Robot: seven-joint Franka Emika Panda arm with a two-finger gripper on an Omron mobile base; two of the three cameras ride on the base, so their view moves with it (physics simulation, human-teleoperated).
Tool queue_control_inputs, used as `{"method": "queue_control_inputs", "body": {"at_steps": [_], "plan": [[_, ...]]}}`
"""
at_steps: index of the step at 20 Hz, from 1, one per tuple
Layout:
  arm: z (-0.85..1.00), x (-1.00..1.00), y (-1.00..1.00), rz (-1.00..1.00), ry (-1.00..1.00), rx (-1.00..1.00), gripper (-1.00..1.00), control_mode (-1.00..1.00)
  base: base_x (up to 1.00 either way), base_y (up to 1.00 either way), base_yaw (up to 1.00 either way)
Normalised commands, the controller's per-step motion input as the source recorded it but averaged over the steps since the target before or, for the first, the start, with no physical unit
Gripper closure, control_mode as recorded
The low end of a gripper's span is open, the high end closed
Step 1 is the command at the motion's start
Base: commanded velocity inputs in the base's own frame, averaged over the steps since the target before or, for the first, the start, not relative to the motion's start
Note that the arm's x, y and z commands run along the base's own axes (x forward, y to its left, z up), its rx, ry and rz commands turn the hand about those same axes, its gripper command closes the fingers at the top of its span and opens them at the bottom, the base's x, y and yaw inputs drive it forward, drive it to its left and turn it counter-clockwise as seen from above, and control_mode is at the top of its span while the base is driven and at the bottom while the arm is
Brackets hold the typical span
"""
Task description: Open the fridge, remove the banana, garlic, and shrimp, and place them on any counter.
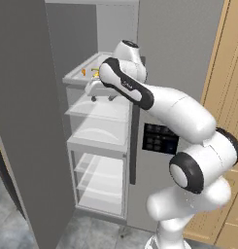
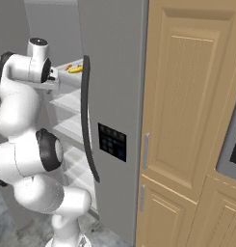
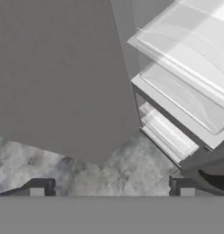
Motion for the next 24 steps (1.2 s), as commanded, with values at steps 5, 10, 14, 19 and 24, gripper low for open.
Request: {"method": "queue_control_inputs", "body": {"at_steps": [5,10,14,19,24], "plan": [[-0.45,-0.33,-0.94,0.07,-0.30,-0.16,-1.00,-1.00,0.00,0.00,0.00],[-0.40,-0.11,-0.53,0.00,-0.15,-0.07,-1.00,-1.00,0.00,0.00,0.00],[0.00,0.00,0.00,-0.03,-0.02,-0.01,-1.00,1.00,0.00,0.21,-0.24],[0.00,0.00,0.00,0.00,0.00,0.00,-1.00,1.00,0.38,0.76,-0.60],[0.00,0.00,0.00,0.00,0.00,0.00,-1.00,1.00,0.06,0.92,-0.64]]}}
